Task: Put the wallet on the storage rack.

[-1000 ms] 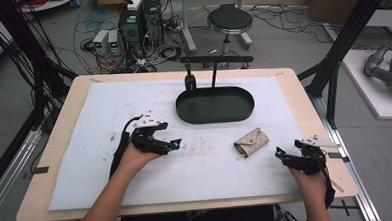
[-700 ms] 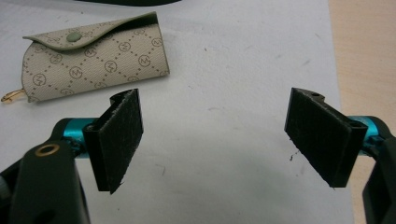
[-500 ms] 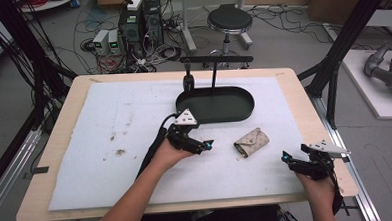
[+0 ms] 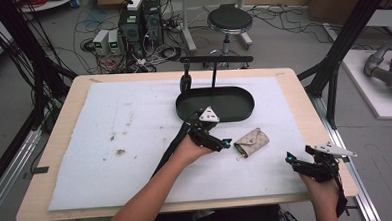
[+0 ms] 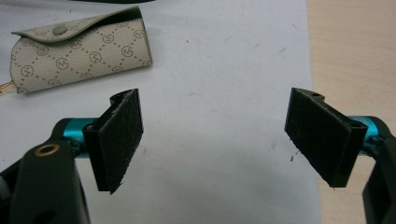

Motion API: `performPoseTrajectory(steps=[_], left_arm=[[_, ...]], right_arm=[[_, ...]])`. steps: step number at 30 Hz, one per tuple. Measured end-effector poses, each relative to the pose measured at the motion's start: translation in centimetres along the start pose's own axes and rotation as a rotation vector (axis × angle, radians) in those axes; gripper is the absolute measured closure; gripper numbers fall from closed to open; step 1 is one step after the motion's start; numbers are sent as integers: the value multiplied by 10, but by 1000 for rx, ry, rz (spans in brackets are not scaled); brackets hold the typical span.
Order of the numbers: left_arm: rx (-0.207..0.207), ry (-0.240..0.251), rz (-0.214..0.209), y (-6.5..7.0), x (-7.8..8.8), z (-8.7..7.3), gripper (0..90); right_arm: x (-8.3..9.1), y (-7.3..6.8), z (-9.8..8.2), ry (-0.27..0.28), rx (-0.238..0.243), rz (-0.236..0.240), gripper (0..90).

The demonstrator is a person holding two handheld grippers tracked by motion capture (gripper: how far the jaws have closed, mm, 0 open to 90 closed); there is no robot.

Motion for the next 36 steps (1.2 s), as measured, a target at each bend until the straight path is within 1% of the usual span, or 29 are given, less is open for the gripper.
performPoseTrajectory(steps=[2,3,4,6,9,10,11,13,14,16,19,20,23,30,32,35,36], left_arm=[[-3,-1,-4,4,-5,3,147],[-3,-1,-4,4,-5,3,148],[-9,-11,-10,8,-11,5,147],[-16,-18,-18,14,-17,6,147],[-19,-28,-28,22,-26,8,148],[-18,-29,-31,24,-29,9,147],[-15,-33,-35,27,-32,10,148],[-20,-39,-38,30,-35,10,147],[-25,-49,-43,34,-40,10,148],[-21,-57,-50,38,-45,11,147],[-28,-67,-56,45,-52,12,148],[-37,-73,-59,46,-54,12,147],[-46,-87,-62,51,-61,12,148],[-76,-141,-47,60,-78,2,147],[-94,-157,-36,61,-82,-2,147],[-129,-156,-7,63,-83,-3,145],[-135,-154,0,64,-83,-3,145]], right_arm=[[0,0,0,0,-1,1,198],[0,-1,0,-1,-4,2,198],[0,-1,0,-1,-5,1,198],[-1,0,0,2,-1,1,198],[0,1,0,2,-6,0,198],[0,1,1,2,1,-1,198],[0,2,1,4,-2,-1,198],[0,1,1,6,-6,0,198],[0,2,0,6,-7,-1,198],[0,2,0,7,-1,-3,198],[1,3,0,6,-5,-3,198],[1,3,0,6,-7,-2,198],[0,3,0,7,-2,-3,198],[0,3,0,6,-7,-2,198],[0,3,0,5,-7,-2,198],[0,4,0,6,-2,-2,198],[0,4,0,6,-3,-3,198]])
Point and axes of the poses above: each handheld gripper's, and its own axes: x roughly backward along the jaws, z roughly out of its top, y roughly to its right, the point moved 8 cm from there along -x, roughly forward along the jaws, and after that the axes turned 14 degrees about z, right-handed, at the moved point
